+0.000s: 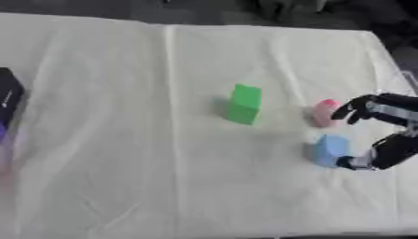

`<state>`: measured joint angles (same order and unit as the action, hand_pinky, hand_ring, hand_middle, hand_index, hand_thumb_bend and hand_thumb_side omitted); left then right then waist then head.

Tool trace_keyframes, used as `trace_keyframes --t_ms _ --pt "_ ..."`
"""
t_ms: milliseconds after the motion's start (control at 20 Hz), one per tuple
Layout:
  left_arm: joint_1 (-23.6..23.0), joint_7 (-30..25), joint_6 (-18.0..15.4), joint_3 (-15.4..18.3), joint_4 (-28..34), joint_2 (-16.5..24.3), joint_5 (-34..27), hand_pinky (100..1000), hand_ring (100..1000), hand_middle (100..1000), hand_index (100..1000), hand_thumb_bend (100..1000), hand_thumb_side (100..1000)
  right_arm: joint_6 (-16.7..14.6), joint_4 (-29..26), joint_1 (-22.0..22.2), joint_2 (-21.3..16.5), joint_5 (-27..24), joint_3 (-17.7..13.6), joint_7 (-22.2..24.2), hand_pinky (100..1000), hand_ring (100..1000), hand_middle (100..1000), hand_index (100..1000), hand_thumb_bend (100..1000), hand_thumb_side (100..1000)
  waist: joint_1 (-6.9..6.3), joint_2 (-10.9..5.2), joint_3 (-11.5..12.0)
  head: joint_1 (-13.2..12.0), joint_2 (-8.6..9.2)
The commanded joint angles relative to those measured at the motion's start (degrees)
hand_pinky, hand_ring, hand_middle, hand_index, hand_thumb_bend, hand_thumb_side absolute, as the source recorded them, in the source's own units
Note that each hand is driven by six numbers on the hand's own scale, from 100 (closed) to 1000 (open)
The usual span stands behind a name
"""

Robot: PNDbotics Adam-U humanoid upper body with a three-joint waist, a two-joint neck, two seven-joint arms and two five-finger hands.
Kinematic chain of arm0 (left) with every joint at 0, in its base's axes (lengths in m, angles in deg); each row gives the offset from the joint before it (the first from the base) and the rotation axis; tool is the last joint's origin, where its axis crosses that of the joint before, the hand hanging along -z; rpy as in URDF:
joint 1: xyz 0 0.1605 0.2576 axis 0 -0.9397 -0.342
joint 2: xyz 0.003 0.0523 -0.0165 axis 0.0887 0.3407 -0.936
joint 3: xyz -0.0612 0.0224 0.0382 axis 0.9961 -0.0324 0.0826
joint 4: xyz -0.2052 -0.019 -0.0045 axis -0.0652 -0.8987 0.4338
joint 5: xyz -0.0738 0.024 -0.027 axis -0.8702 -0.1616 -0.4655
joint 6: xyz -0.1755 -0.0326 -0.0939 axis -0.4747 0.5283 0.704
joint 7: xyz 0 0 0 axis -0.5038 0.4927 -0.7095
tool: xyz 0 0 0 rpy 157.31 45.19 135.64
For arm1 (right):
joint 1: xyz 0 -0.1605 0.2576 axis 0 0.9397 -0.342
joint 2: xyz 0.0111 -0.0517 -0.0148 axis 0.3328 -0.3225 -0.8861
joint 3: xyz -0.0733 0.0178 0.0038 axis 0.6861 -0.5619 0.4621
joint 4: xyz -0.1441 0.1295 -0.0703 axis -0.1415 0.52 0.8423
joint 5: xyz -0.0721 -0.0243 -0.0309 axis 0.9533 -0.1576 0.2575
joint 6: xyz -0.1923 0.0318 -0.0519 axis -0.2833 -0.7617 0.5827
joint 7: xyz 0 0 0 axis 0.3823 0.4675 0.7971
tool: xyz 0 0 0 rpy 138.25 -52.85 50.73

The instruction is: Pick up the objects with one hand, pass them to the other hand, and then place them into the box on the other side of the table.

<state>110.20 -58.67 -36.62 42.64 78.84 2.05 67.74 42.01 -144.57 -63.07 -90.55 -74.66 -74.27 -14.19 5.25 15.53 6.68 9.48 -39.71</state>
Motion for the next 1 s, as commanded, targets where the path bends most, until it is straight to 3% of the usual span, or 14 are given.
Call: trace_keyframes --t_ms 50,450,550,750,1000 --pt "1.06 -0.22 -0.09 0.12 0.72 0.47 0.11 927 1000 900 819 447 580 1.40 -0.52 0.25 -0.60 1.18 0.04 -2.27 888 823 832 843 502 247 -0.29 -0.63 0.09 0.31 0.11" --pt "1.17 -0.30 -0.05 0.05 0.72 0.34 0.09 928 1000 900 818 446 581 2.90 -0.52 0.64 -0.01 1.76 0.81 -5.40 889 836 837 846 518 222 -0.37 -0.49 0.22 0.43 0.13" --pt "1.33 -0.43 -0.02 -0.07 0.77 0.23 0.11 928 1000 900 818 445 581 4.17 -0.52 0.82 0.44 2.88 -0.19 -6.71 892 841 839 850 519 221 -0.45 -0.15 0.39 0.64 0.28" --pt "1.70 -0.63 0.03 -0.20 0.87 0.00 0.13 928 1000 900 817 446 581 7.70 -0.52 0.90 1.06 3.84 0.64 -8.99 896 851 844 857 526 202 -0.48 0.24 0.81 1.18 0.61" --pt "2.08 -0.62 0.04 -0.20 1.03 -0.12 0.08 928 1000 900 816 445 582 10.54 -0.52 0.65 1.82 4.56 1.03 -8.26 900 856 844 856 519 179 -0.56 0.69 1.17 1.50 0.91"
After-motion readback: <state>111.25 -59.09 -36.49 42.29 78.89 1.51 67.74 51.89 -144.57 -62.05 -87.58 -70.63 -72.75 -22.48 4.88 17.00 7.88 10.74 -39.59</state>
